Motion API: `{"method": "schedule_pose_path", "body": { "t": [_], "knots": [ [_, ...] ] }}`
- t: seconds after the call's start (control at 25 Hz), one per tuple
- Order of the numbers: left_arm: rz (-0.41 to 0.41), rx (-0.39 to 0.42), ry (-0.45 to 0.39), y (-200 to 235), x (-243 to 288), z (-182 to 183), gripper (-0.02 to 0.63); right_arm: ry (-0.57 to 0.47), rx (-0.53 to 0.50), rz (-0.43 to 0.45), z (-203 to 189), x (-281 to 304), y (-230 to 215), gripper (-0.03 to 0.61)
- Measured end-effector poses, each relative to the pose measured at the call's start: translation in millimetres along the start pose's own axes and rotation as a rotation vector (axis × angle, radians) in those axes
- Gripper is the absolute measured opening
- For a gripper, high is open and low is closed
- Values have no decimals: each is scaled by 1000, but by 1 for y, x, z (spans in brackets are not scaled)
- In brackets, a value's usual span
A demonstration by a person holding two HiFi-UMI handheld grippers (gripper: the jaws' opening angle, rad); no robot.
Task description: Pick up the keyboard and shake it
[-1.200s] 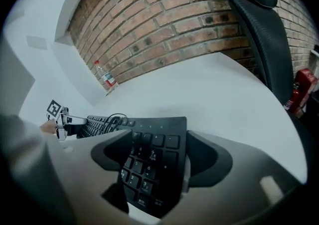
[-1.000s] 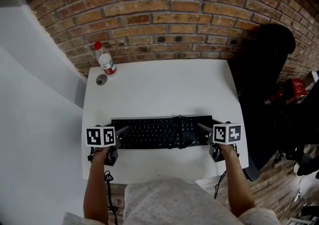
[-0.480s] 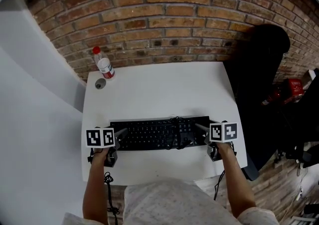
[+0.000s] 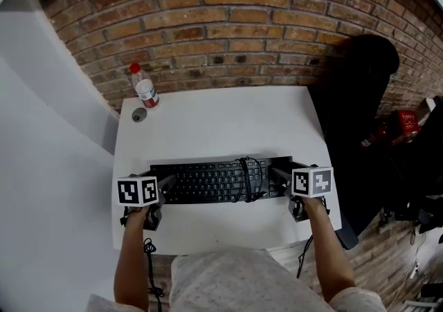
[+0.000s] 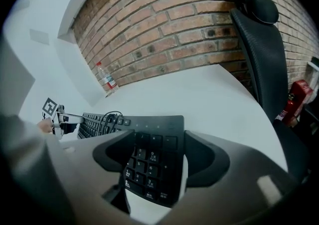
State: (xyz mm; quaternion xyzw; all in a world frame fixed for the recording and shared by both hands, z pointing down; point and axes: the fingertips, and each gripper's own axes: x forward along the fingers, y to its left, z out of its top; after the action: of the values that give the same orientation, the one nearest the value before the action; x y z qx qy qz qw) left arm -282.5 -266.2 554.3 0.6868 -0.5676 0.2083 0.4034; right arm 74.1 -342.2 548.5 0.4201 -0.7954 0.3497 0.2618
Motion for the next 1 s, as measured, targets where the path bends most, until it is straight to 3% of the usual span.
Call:
{"method": "schedule_pose_path", "body": {
  "t": [0.64, 1.0],
  "knots": [
    [19, 55, -98, -4, -18, 10, 348, -65, -73, 10, 11, -18, 10, 296],
    [28, 97, -189, -11, -27, 19, 347, -188, -152, -4, 20, -31, 14, 296]
  ]
}}
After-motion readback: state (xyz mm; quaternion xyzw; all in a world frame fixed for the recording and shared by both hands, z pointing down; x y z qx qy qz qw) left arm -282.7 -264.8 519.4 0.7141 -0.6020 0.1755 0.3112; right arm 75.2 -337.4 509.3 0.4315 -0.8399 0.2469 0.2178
